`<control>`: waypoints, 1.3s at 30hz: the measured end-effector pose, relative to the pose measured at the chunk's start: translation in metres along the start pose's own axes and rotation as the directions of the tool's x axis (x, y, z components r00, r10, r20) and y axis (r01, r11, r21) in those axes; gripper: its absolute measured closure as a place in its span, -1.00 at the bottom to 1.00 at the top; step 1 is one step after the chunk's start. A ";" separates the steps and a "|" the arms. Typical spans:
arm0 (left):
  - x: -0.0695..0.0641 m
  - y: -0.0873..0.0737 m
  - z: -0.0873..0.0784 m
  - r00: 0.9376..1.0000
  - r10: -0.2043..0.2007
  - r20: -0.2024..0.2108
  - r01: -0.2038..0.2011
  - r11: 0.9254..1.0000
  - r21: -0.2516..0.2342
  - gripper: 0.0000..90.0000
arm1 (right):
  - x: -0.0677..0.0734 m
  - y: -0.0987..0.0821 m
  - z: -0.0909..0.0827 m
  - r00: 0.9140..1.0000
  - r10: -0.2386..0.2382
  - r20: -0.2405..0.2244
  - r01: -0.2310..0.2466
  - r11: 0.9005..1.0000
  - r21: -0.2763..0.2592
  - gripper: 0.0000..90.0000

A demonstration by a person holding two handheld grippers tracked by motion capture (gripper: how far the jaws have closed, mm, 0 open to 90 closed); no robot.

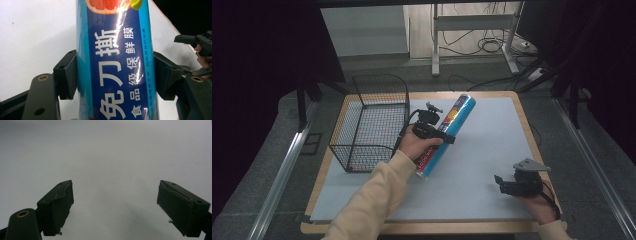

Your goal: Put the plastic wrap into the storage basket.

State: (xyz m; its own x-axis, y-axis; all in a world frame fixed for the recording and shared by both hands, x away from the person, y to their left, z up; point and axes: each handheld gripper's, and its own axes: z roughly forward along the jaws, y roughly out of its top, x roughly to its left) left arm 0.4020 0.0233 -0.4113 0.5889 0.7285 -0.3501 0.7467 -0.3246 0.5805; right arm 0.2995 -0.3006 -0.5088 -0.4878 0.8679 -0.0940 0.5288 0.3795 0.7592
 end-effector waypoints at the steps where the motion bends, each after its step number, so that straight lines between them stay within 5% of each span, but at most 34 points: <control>1: 0.000 0.001 -0.001 1.000 0.003 -0.003 -0.003 1.000 0.001 -0.30 | 0.000 0.000 0.000 1.000 0.001 0.000 -0.001 1.000 0.000 -0.69; 39: 0.015 0.029 -0.046 0.999 -0.030 -0.039 0.026 0.995 -0.099 -0.30 | 0.000 0.000 0.001 1.000 0.002 -0.003 -0.002 1.000 0.006 -0.69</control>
State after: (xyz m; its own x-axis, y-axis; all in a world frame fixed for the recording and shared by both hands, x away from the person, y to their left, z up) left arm 0.4180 0.0525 -0.3663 0.5539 0.7610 -0.3378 0.7271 -0.2445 0.6415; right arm 0.3004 -0.3005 -0.5101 -0.4890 0.8676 -0.0908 0.5341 0.3801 0.7552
